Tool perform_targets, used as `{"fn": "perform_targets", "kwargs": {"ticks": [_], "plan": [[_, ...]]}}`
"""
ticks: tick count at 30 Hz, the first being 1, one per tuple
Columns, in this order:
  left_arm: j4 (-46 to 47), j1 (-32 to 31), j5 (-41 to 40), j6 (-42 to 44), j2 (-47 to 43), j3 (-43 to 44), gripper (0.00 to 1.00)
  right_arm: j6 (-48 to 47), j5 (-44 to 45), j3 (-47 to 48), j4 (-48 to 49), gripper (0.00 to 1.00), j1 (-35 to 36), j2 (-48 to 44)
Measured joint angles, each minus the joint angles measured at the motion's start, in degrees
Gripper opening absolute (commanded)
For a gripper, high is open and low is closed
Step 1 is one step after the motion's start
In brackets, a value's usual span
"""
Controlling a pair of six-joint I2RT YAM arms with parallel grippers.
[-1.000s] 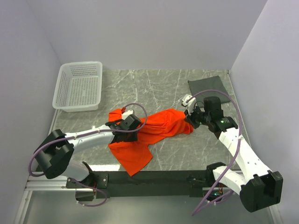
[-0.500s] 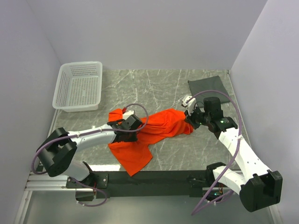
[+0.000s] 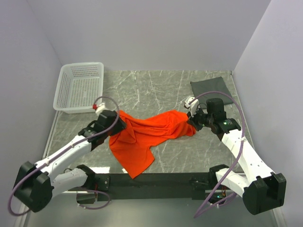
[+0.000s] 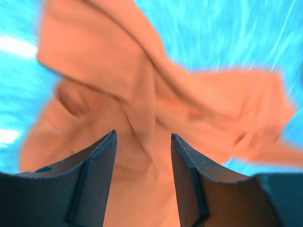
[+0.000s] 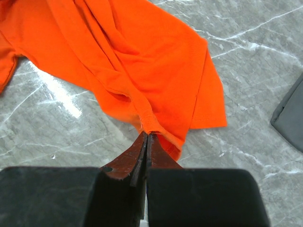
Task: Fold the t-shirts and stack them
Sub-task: Flatten the tshirt out
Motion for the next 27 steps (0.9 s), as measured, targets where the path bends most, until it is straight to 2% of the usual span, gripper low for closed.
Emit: {"fn": "perform_targets", "kwargs": {"ticks": [3, 7, 12, 19, 23, 27], "plan": [[2.3, 6.2, 2.1, -1.8, -2.6, -1.5, 0.52, 0.0, -0.1, 0.0, 0.0, 0.0, 0.0, 0.0], [3.8, 10.0, 4.9, -4.2, 0.6, -1.1, 0.5, 0.0, -0.2, 0.0, 0.0, 0.0, 0.0, 0.0], [3.7, 11.3, 7.2, -6.9, 6.9, -0.1, 0.5, 0.0, -0.2, 0.0, 0.0, 0.0, -0.1, 0.0], [5.2, 12.0, 8.5, -8.8, 7.9, -0.2, 0.49, 0.0, -0.3, 0.0, 0.0, 0.0, -0.1, 0.3], [7.6, 12.4, 11.5, -8.1, 8.8, -0.2, 0.42, 0.0, -0.3, 0.0, 0.0, 0.0, -0.1, 0.5], [10.5, 12.4, 16.1, -4.6, 9.5, -1.2, 0.41, 0.0, -0.3, 0.0, 0.0, 0.0, -0.1, 0.5]]}}
